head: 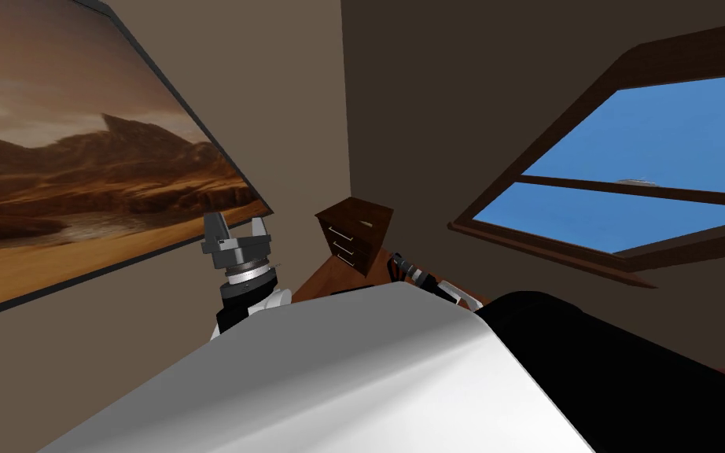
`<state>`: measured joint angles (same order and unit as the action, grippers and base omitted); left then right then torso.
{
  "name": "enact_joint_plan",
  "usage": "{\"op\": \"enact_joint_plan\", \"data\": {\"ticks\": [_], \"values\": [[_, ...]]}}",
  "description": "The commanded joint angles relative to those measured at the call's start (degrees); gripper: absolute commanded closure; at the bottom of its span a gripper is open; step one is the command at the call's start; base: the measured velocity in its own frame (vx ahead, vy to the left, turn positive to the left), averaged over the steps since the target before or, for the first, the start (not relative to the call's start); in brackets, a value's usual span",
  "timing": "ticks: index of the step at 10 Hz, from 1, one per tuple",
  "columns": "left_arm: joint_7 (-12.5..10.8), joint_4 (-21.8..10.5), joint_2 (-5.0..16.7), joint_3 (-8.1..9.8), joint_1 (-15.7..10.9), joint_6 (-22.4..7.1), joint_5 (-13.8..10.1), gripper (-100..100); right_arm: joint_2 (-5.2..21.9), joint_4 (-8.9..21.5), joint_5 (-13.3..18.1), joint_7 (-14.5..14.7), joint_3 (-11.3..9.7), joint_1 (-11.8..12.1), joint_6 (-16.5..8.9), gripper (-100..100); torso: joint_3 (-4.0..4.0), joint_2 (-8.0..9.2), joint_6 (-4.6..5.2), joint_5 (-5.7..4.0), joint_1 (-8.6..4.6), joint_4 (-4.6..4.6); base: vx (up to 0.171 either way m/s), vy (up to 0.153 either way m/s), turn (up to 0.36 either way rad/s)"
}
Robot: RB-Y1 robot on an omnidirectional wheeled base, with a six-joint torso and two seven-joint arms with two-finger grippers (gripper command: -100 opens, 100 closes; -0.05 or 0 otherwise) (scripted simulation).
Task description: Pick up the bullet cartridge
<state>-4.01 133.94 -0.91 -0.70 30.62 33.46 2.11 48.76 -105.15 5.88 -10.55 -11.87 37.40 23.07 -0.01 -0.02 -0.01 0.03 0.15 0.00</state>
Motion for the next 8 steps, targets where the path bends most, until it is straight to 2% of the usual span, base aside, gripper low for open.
{"op": "enact_joint_plan", "data": {"ticks": [1,2,3,4,5,6,8], "values": [[0.0,0.0,0.0,0.00,0.0,0.0,0.0,0,2.9,2.4,1.6,-1.0,-1.5,0.7,-0.5,-100,0.00,0.00,0.00,0.00,0.00,0.00,-0.001,0.080,0.176],[0.0,0.0,0.0,-0.01,0.0,0.0,0.0,0,4.8,2.4,1.6,-1.0,-1.5,0.7,-0.5,-100,0.00,0.00,-0.02,0.02,0.12,0.00,0.010,0.066,0.071],[0.0,0.0,0.0,0.00,0.0,0.0,0.0,0,5.4,2.4,1.6,-1.0,-1.5,0.7,-0.5,-100,0.00,-0.01,0.01,0.03,0.09,0.00,0.009,0.024,-0.026],[0.0,0.0,0.0,0.00,0.0,0.0,0.0,0,7.6,4.9,3.2,-1.8,-2.9,1.4,-0.6,-100,0.00,0.00,0.02,0.00,-0.02,0.00,0.015,0.067,0.186],[0.0,0.0,0.0,0.00,0.0,0.0,0.0,0,9.3,4.9,3.2,-1.8,-2.9,1.4,-0.6,-100,-0.02,-0.03,-0.03,0.01,0.08,-0.01,0.009,0.063,0.093],[0.0,0.0,0.0,0.00,0.0,0.0,0.0,0,10.8,6.8,4.7,-2.6,-4.3,2.1,-0.6,-100,-0.01,-0.02,0.01,0.02,0.08,0.00,0.016,0.087,0.166],[0.0,0.0,0.0,0.00,0.0,0.0,0.0,0,13.2,7.3,4.7,-2.6,-4.3,2.1,-0.6,-100,-0.01,-0.01,0.01,0.04,0.13,0.00,0.001,0.054,0.043]]}}
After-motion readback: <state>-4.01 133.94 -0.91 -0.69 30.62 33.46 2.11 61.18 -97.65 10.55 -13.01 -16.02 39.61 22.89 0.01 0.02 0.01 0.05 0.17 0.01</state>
